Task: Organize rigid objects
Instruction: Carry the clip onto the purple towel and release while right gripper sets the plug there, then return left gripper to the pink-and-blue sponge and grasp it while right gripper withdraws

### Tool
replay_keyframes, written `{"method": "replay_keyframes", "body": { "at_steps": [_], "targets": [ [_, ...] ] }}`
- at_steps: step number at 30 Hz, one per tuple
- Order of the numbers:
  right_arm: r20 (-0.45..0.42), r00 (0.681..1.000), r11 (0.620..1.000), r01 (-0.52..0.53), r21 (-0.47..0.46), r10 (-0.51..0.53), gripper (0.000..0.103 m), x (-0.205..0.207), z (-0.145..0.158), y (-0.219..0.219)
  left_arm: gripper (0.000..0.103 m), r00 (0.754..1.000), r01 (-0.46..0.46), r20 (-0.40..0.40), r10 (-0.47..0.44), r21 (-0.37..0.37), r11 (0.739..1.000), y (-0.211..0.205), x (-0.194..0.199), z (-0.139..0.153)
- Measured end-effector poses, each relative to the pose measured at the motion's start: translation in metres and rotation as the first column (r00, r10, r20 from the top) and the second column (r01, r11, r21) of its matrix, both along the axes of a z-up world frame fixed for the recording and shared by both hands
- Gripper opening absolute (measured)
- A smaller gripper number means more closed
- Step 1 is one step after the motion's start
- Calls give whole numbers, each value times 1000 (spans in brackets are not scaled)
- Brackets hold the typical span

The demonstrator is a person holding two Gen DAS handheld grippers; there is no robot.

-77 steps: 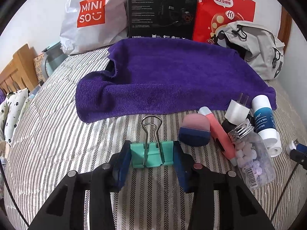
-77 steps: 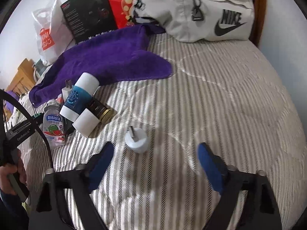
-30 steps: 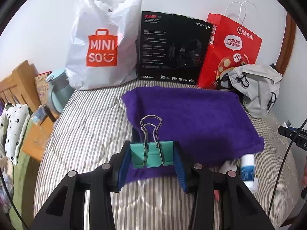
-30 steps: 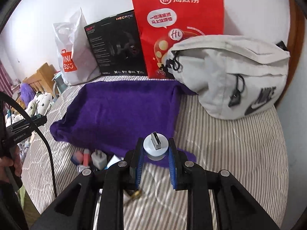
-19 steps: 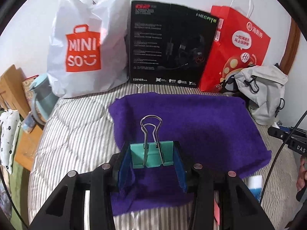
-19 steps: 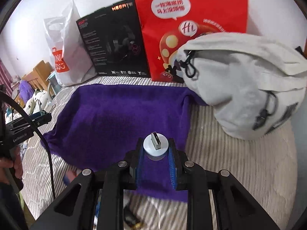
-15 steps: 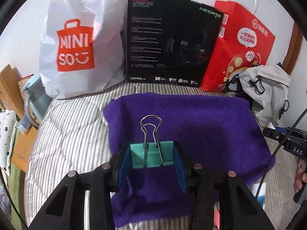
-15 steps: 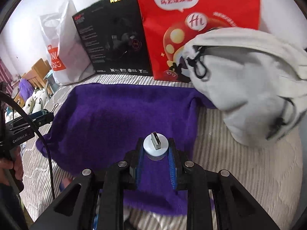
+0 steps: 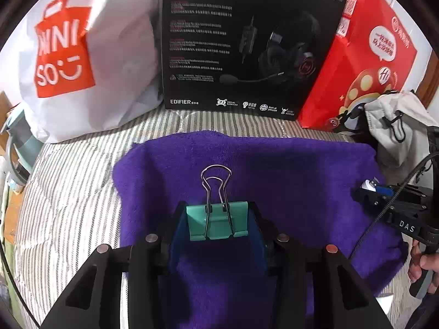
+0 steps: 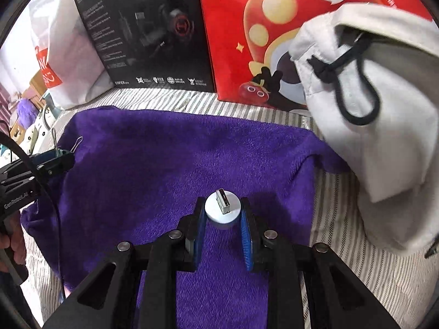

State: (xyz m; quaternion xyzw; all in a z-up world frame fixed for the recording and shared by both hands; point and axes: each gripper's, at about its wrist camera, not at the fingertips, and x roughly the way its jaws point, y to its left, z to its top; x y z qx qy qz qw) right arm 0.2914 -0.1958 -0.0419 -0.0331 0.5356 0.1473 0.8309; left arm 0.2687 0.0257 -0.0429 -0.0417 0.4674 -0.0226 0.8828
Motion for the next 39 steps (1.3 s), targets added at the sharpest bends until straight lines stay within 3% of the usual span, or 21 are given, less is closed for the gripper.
{"method": "replay_keyframes", "body": {
  "at_steps": [11, 13, 16, 19, 22, 24, 29, 32, 34, 39],
  "targets": [
    [-9, 1000, 1000, -19, -14, 19, 26, 3, -7, 1, 40, 998, 2, -63, 5, 104, 995, -19, 23, -23],
    [-14, 999, 999, -39, 12, 39, 40, 2, -7, 2, 41, 998, 2, -68, 6, 116, 993, -21, 25, -23],
    [-18, 998, 998, -68, 14, 68, 52, -1, -8, 8, 41, 997, 0, -74, 9, 121, 993, -20, 25, -24],
    [-14, 997, 997, -73, -14, 73, 54, -4, -8, 9, 44, 997, -11, -79, 21, 115, 993, -19, 23, -24],
    [-13, 998, 998, -60, -24, 59, 56, -9, -7, 4, 55, 996, -26, -86, 36, 110, 994, -16, 19, -25],
    [-14, 999, 999, -46, -17, 46, 56, -13, -5, 0, 65, 995, -30, -87, 40, 109, 994, -17, 12, -25],
    [-8, 1000, 1000, -18, -16, 18, 56, -28, 6, -10, 74, 993, -43, -104, 53, 99, 994, -18, -3, -26],
    [6, 1000, 1000, -10, -16, 11, 57, -44, 18, -15, 74, 993, -61, -98, 67, 67, 996, -18, -17, -24],
    [21, 1000, 1000, -6, -6, 6, 65, -59, 28, -19, 74, 993, -69, -94, 74, 51, 996, -18, -30, -21],
    [55, 998, 1000, 6, 25, -7, 69, -95, 52, -28, 77, 996, -69, -59, 72, 53, 996, -22, -70, -5]
  ]
}}
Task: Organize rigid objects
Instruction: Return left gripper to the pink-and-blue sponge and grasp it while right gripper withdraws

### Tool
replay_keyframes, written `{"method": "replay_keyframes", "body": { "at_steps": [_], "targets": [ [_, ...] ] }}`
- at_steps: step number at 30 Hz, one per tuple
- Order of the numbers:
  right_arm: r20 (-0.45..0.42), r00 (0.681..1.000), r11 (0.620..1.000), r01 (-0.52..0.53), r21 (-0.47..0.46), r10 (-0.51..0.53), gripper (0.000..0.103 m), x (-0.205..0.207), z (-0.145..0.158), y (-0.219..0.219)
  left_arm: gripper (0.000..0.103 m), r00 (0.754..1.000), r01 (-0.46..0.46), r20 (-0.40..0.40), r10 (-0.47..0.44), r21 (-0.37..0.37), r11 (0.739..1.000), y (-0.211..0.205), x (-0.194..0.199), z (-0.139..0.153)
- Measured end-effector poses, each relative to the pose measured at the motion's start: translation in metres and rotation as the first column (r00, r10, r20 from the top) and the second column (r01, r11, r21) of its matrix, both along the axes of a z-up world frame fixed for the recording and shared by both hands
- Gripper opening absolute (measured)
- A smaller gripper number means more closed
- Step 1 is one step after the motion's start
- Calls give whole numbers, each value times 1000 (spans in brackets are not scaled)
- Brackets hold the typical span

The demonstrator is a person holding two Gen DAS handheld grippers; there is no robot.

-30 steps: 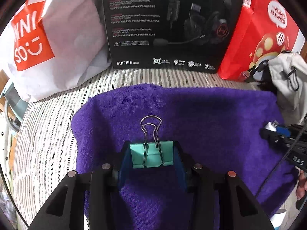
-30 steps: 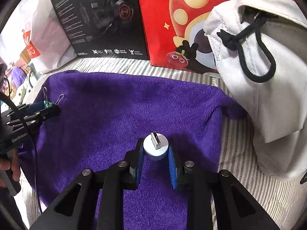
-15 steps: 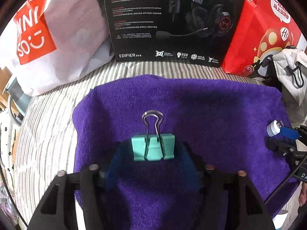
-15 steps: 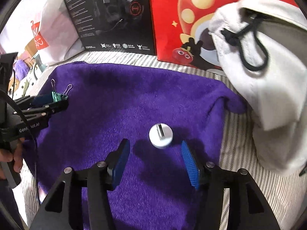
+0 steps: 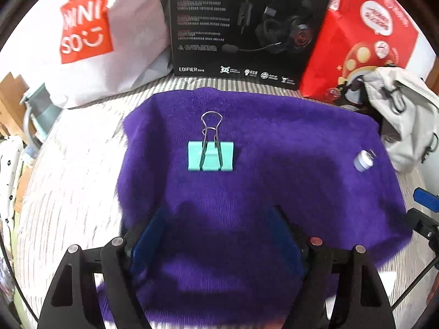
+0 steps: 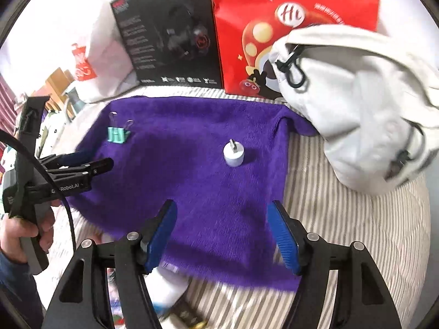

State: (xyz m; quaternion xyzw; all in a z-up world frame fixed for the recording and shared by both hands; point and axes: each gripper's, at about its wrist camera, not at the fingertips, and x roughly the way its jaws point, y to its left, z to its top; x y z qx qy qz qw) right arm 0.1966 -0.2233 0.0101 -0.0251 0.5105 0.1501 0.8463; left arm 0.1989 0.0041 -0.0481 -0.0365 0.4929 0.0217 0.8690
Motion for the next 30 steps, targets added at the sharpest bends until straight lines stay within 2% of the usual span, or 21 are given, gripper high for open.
{"method": "replay_keyframes", "body": {
  "at_steps": [6, 11, 20, 30],
  "targets": [
    [15, 998, 998, 55, 39, -56, 72, -43, 18, -12, 77, 999, 20, 48, -19, -10, 1000, 2, -44, 20],
    [10, 996, 994, 92, 56, -92, 72, -76, 17, -20, 77, 997, 37, 62, -37, -8, 999, -2, -75, 24],
    [-17, 988, 984, 155, 89, -154, 72, -121, 9, -39, 77, 991, 113, 65, -114, 23, 993, -17, -112, 12],
    [-10, 993, 992, 120, 43, -120, 72, -144, 7, -33, 77, 988, 150, 40, -151, 26, 988, -36, -120, -15]
  ]
}}
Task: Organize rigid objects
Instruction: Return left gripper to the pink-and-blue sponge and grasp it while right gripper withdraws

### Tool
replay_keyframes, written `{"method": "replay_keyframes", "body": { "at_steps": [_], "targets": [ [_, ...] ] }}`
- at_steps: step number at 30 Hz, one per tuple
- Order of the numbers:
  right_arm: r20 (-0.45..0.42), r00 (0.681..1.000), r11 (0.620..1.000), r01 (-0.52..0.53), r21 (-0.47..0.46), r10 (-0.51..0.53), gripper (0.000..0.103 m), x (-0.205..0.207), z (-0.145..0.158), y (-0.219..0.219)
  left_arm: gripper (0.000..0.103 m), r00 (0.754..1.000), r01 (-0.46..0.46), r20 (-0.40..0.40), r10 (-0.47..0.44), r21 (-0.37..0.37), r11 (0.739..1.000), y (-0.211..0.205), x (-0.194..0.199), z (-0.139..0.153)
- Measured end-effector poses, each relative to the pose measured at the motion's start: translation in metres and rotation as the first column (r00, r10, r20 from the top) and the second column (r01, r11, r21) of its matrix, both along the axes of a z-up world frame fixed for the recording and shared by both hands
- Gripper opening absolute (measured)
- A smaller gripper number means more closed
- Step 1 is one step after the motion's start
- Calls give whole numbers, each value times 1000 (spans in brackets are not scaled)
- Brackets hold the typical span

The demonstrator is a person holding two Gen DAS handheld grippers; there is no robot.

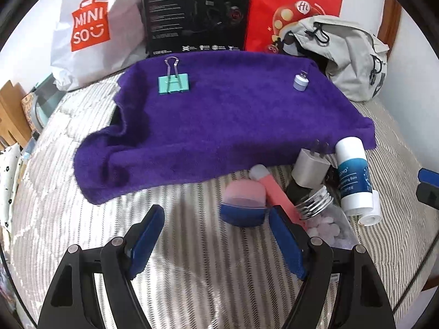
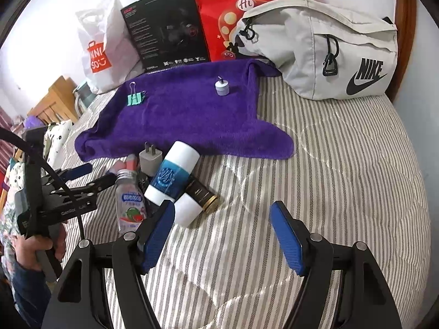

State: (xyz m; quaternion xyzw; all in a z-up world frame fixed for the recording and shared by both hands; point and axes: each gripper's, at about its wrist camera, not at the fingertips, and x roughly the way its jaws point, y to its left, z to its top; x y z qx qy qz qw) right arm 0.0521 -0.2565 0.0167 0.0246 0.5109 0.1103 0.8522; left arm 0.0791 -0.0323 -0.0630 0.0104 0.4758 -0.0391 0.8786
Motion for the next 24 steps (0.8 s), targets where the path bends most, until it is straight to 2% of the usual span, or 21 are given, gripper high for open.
{"method": "replay_keyframes", "body": {
  "at_steps": [7, 10, 12, 14, 16, 18, 19, 20, 21, 24],
  "targets": [
    [7, 1000, 1000, -11, -23, 12, 72, -11, 5, 1, 75, 1000, 23, 18, -25, 101, 995, -14, 4, -11],
    [3, 1000, 1000, -9, -28, 9, 72, -12, 4, 0, 75, 999, 27, 29, -30, 97, 995, -14, 5, -11],
    [-1, 1000, 999, -9, -37, 9, 72, -13, 3, 1, 68, 999, 29, 31, -31, 62, 998, -10, 5, -12],
    [-4, 1000, 999, -12, -42, 12, 72, -12, 2, 2, 65, 999, 26, 31, -27, 29, 999, -7, 5, -12],
    [-8, 1000, 999, -16, -47, 15, 72, -11, 1, 3, 63, 999, 28, 42, -29, 30, 999, -8, 5, -13],
    [-11, 1000, 998, -20, -55, 19, 72, -10, 0, 5, 54, 998, 43, 52, -44, 26, 999, -10, 4, -12],
    [-12, 1000, 998, -22, -59, 22, 72, -10, 0, 6, 53, 998, 46, 52, -47, 28, 999, -10, 4, -12],
    [-12, 1000, 998, -24, -61, 23, 72, -10, -1, 7, 48, 997, 54, 54, -55, 27, 998, -12, 5, -12],
    [-13, 1000, 998, -23, -61, 22, 72, -9, -1, 7, 38, 996, 65, 55, -66, 25, 998, -13, 5, -12],
    [-20, 1000, 999, -14, -42, 13, 72, -6, -3, 8, 35, 995, 86, 51, -88, 41, 995, -18, 6, -11]
  ]
}}
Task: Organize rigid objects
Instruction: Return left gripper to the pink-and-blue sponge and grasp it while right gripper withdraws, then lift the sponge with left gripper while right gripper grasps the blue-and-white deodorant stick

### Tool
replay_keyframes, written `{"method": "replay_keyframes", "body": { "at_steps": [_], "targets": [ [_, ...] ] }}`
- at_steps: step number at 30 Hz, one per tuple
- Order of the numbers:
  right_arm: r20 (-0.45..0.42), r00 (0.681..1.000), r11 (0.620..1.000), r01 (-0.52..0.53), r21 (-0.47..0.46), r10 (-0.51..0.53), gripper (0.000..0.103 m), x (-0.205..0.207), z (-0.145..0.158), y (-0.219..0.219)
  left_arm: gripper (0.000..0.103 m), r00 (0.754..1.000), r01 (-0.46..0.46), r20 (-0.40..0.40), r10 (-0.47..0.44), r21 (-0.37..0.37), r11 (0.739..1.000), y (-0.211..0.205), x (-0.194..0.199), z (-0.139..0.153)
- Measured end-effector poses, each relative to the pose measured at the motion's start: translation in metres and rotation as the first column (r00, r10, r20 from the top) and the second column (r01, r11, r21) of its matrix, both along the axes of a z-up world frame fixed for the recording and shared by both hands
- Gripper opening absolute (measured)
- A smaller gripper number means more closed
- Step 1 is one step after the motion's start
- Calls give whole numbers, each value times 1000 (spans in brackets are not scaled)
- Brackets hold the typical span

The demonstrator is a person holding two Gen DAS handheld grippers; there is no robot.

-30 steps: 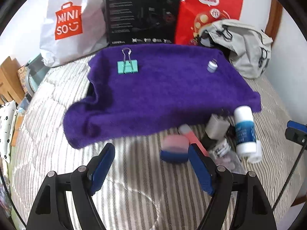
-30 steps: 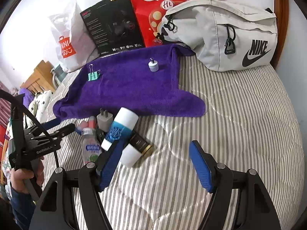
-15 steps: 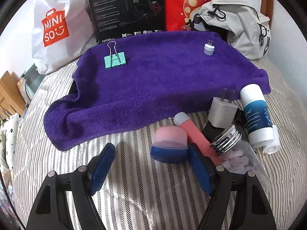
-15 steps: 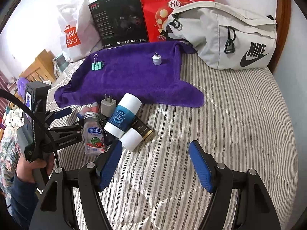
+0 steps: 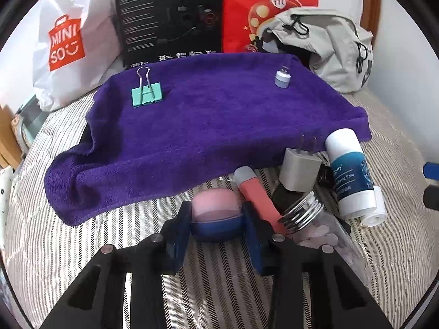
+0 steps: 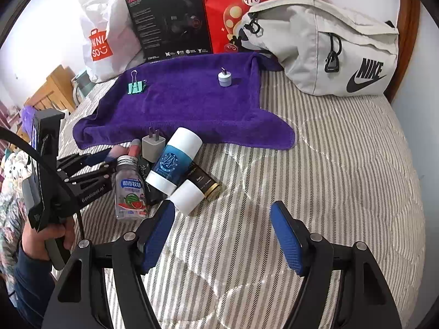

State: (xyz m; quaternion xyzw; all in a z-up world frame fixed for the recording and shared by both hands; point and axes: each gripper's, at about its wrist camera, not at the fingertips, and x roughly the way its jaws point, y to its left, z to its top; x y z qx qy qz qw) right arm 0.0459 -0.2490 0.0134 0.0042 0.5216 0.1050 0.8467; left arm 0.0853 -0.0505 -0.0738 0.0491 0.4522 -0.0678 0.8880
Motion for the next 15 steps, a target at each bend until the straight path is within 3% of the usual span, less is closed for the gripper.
{"method": "replay_keyframes", "body": {
  "at_steps": [8, 15],
  "targets": [
    [0, 1000, 998, 5, 56, -5, 72, 29, -7, 24, 35, 999, -33, -18, 33, -13, 999, 18, -9, 1],
    [-55, 999, 998, 5, 59, -1, 72, 55, -40, 59, 35, 997, -62, -38, 61, -28, 998, 42, -20, 2]
  ]
}}
